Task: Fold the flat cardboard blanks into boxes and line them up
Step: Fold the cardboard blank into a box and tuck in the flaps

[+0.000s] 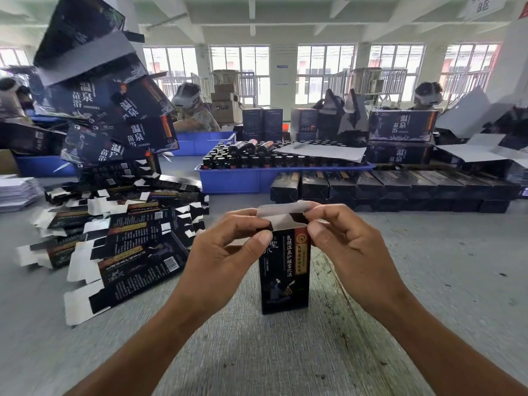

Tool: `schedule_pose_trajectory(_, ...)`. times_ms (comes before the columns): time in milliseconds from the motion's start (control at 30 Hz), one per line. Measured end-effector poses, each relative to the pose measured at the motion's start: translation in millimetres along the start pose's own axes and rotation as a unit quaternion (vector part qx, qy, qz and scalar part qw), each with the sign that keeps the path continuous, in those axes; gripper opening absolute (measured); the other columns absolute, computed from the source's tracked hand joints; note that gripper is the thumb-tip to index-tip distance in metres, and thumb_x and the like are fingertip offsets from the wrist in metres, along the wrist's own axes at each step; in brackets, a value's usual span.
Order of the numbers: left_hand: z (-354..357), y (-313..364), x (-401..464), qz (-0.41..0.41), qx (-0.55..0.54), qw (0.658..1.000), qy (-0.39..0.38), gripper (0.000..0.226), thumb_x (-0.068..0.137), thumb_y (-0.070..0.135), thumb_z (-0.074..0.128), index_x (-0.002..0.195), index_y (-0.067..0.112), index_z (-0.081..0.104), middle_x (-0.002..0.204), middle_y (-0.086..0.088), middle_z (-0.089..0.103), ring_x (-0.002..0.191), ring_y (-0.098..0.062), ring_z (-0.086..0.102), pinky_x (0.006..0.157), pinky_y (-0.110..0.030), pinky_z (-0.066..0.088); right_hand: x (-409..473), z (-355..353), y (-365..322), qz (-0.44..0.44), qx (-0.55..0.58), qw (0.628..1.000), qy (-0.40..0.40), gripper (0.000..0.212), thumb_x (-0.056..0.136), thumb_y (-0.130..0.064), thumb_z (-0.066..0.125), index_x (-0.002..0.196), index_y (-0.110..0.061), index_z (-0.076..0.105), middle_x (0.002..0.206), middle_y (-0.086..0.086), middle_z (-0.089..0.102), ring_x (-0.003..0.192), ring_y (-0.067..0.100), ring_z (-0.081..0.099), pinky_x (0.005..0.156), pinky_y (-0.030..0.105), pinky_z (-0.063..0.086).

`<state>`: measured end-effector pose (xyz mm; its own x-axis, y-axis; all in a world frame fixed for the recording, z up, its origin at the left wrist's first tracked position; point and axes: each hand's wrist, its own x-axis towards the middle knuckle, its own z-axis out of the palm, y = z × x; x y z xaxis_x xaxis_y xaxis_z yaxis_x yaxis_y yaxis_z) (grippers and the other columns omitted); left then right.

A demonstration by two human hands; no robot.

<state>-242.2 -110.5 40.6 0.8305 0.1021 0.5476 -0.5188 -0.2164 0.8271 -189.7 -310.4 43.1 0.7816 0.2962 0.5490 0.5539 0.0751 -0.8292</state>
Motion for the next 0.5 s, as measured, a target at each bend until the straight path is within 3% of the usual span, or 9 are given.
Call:
schedule_pose_trajectory(167,0.3,0.7,0.2,-0.002,0.015,1.000,0.007,0.017,0.082,0.032,0.071,0.098,0.036,0.076,0.118,0.013,0.068,0.109,-0.008,0.068,0.081,-0.018,0.055,-0.3,-0.1,-1.1,-0.002,-0.002,1.000,0.002,0.025,0.097,-0.024,0.061,0.120,-0.033,0.063,0.122,-0.015,0.070,0.114,0.004,0.065,0.089,0.016,0.054)
schedule_pose_trajectory(300,1.2,1.0,-0.1,0.007,0.012,1.000,0.004,0.019,0.084,0.028,0.071,0.102,0.029,0.075,0.118,0.011,0.070,0.110,-0.010,0.068,0.080,-0.019,0.056,-1.6,2.2,-5.3,-0.014,-0.006,1.000,0.013,0.029,0.094,-0.039,0.057,0.117,-0.027,0.070,0.111,-0.015,0.074,0.105,0.004,0.069,0.083,0.013,0.053)
schedule_pose_trajectory(400,1.0,1.4,-0.4,0.006,0.010,1.000,0.003,0.021,0.084,0.029,0.070,0.105,0.029,0.073,0.118,0.011,0.071,0.111,-0.011,0.067,0.080,-0.019,0.056,-1.8,2.3,-4.7,-0.009,-0.001,1.000,0.021,0.026,0.094,-0.034,0.060,0.115,-0.026,0.071,0.108,-0.013,0.075,0.103,0.006,0.070,0.083,0.015,0.054)
schedule_pose_trajectory(500,1.2,1.1,-0.5,-0.003,-0.013,1.000,0.006,0.019,0.082,0.031,0.071,0.101,0.029,0.070,0.116,0.010,0.072,0.108,-0.012,0.069,0.078,-0.019,0.056,-1.9,2.5,-3.3,-0.008,-0.003,1.000,0.028,0.021,0.095,-0.015,0.064,0.114,-0.023,0.072,0.111,-0.015,0.074,0.104,0.006,0.070,0.082,0.017,0.055)
